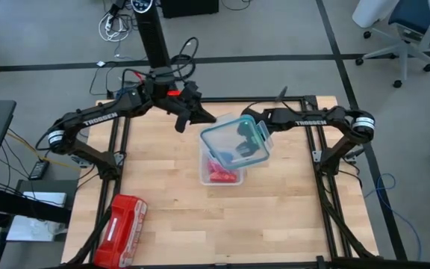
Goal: Roll bandage
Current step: Close the lid of the tupperware
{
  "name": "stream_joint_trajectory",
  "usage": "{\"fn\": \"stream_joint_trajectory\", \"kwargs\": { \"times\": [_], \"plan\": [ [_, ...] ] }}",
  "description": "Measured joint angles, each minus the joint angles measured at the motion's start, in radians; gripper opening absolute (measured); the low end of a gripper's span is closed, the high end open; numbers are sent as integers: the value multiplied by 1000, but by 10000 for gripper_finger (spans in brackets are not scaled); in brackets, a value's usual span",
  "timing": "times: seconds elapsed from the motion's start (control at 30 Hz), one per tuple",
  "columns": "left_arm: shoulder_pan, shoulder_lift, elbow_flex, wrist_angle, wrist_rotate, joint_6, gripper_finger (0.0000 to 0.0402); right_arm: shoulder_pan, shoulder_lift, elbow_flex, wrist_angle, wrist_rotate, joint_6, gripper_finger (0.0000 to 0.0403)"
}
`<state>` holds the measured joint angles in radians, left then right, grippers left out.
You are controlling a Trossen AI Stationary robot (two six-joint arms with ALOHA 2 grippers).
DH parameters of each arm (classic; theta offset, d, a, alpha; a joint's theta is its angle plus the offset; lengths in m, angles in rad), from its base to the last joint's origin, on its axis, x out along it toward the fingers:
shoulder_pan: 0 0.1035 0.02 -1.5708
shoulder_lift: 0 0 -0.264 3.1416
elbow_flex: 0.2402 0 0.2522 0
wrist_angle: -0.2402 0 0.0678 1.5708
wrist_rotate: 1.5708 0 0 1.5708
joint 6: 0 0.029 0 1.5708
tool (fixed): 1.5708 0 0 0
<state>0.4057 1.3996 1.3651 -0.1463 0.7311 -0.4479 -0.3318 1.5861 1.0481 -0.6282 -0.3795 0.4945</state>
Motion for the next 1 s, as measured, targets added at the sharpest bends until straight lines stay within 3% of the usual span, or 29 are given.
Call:
{"fn": "stream_joint_trajectory", "kwargs": {
  "times": [0.17, 0.27, 0.5, 0.67, 1.0],
  "plan": [
    [0, -3, 0, -48, 19, -6, 0, -51, -52, 0, -66, 93, 11, 2],
    [0, -3, 0, -92, 23, -17, 0, -97, -100, 0, -72, 95, 7, 1],
    [0, -2, 0, -145, 60, -74, 0, -158, -214, 0, -61, 26, -23, 17],
    [1, -2, 0, -148, 106, -133, 0, -177, -299, 0, -27, -90, -26, 37],
    [76, -2, 0, -145, 190, -215, 0, -125, -449, 0, 50, -85, -118, 93]
  ]
}}
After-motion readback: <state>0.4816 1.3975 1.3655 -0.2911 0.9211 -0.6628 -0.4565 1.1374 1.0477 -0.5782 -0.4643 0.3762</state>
